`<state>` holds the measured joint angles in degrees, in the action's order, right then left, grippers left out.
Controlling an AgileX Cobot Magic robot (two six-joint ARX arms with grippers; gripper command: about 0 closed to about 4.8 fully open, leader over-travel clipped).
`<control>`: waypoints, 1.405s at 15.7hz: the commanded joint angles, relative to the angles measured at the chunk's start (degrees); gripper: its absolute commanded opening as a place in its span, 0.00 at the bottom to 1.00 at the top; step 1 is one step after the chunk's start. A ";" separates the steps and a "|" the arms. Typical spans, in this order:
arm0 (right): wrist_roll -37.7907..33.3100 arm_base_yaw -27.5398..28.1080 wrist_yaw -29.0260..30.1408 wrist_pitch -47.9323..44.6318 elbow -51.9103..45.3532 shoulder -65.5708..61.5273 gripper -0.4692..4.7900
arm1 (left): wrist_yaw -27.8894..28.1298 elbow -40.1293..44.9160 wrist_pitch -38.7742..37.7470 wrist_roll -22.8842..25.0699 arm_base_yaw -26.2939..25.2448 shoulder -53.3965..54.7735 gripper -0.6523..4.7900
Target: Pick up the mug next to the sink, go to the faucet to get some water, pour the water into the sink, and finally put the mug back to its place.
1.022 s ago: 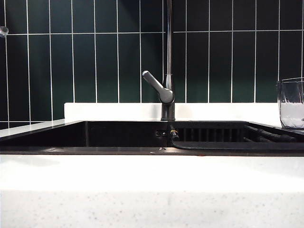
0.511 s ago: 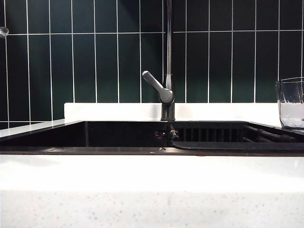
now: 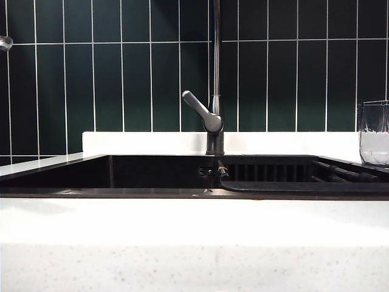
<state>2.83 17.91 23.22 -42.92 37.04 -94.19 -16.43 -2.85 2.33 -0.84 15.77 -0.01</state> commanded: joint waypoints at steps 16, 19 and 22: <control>0.15 1.84 1.73 4.33 -0.52 1.60 0.31 | -1.86 -0.13 -0.70 0.20 0.07 0.02 0.11; 0.17 1.81 2.60 5.14 -0.74 2.64 0.31 | -2.89 -0.13 -1.49 0.22 0.07 0.02 0.11; 0.26 1.81 2.60 7.17 -0.90 4.83 0.31 | -3.08 -0.13 -1.46 0.22 0.07 0.02 0.11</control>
<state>3.05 19.77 25.52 -36.01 36.21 -89.84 -18.96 -2.85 0.32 -0.86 15.77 -0.01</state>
